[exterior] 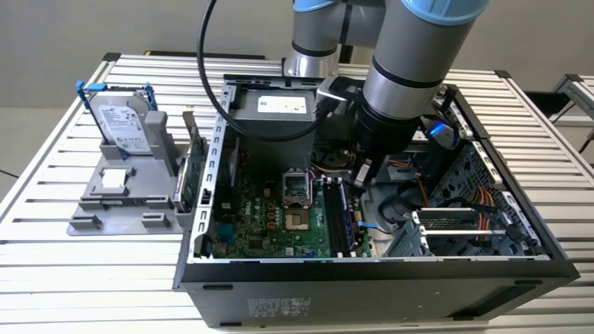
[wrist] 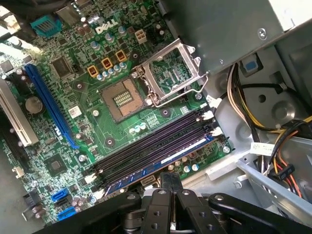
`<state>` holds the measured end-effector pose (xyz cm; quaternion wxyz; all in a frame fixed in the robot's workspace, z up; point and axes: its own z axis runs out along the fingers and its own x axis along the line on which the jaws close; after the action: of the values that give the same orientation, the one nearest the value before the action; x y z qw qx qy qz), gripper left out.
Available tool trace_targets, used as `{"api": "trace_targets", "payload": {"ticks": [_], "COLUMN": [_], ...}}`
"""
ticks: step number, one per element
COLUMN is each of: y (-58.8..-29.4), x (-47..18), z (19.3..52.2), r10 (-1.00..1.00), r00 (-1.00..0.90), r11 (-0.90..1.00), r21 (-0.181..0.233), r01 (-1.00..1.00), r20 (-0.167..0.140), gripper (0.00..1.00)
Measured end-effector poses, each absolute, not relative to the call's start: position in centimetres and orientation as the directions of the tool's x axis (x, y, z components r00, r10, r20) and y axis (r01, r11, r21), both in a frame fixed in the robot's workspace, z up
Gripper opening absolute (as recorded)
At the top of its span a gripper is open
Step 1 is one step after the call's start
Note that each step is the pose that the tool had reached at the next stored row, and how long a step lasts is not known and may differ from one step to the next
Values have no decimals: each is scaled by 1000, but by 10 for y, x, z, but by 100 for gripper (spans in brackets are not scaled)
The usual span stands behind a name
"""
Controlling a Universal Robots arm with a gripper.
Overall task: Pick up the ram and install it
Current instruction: 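Press down the ram until it locks into place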
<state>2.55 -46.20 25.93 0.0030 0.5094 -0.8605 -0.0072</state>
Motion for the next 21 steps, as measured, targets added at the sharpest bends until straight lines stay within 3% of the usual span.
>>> {"api": "trace_targets", "payload": {"ticks": [21], "y": [-462], "x": [25], "z": [259], "r10": [-923], "r00": [-386], "r11": [386], "r21": [14], "r01": [-923], "r20": [1], "gripper": [0]}}
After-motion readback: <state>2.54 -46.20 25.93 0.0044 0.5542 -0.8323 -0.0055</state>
